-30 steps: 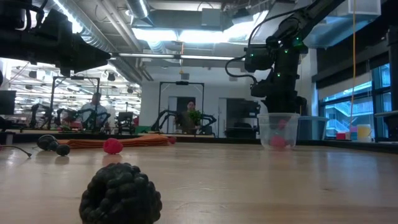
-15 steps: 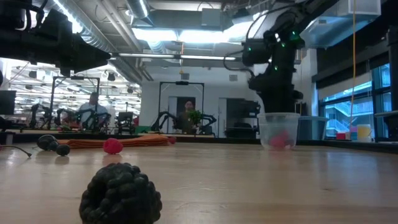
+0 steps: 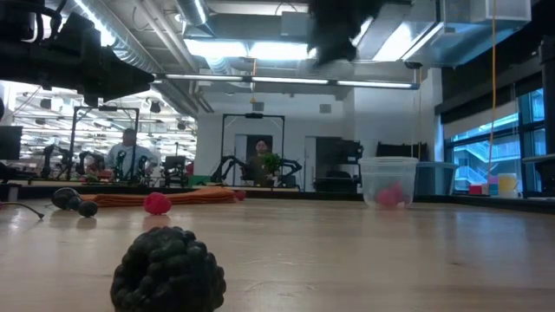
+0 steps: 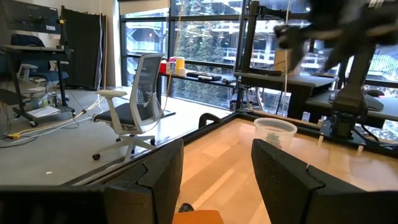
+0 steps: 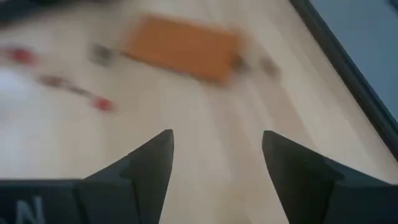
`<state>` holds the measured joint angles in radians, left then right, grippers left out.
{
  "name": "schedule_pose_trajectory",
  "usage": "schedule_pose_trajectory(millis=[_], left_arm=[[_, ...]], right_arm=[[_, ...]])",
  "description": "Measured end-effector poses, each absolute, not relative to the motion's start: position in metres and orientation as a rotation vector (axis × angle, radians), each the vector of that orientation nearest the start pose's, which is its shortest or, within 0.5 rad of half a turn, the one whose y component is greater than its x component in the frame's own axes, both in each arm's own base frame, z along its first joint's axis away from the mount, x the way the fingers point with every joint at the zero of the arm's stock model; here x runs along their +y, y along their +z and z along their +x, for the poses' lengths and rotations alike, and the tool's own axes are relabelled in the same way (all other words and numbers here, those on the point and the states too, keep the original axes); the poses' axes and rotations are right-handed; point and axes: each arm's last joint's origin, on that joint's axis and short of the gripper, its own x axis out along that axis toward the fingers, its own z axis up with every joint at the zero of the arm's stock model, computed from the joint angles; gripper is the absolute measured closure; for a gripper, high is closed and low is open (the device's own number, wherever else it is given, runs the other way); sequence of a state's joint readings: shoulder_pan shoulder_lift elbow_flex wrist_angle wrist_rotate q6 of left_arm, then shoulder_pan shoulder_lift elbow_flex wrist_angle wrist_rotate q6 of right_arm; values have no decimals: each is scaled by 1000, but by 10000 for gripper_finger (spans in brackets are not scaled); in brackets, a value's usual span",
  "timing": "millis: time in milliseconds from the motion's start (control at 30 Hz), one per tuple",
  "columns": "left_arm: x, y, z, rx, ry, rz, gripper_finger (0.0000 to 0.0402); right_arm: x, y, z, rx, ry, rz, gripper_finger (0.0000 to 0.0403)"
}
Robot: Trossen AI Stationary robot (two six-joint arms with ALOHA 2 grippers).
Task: Pick and placing Produce into tupperware
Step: Put the blackberry into the transparent container
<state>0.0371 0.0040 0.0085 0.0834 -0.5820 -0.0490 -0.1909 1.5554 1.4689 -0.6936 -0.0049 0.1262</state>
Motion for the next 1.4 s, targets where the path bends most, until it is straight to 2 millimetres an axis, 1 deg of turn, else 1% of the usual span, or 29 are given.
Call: schedule_pose_trajectory(millis=[100,200,233,300,367,467,533,633,767,900,1033,1267,1400], left_arm=[[19,174,92,-101,617,-71,217],[19,174,92,-101,616,-71,217],[19,174,92,-101,617,-71,217],[19,174,92,-100,617,-71,217],[19,174,92,-100,617,-71,217],[19,174,92,-100,619,-71,217],[19,174,92,-100,619,-71,217],[19,174,92,-100,619,-71,217],[19,174,92,-100,619,-71,217],[19,173,92,-96,620,-64,217],[19,173,92,-93,620,-63,217],[19,173,92,-88,621,-61,217],[19,173,92,-88,622,-61,217]], right_arm=[[-24,349,341,628,-50,90,156],[14,351,352,545,136,-4,156],[27,349,355,538,193,-29,156],[49,341,360,501,290,-66,156],[71,329,365,466,356,-103,156],[97,304,369,404,428,-148,156],[112,285,369,365,467,-177,156],[128,259,366,272,506,-185,156],[138,226,360,190,526,-136,156],[145,193,359,229,543,-135,156],[159,160,365,303,572,-138,156],[195,122,379,337,640,-166,156],[209,109,389,340,711,-159,156]])
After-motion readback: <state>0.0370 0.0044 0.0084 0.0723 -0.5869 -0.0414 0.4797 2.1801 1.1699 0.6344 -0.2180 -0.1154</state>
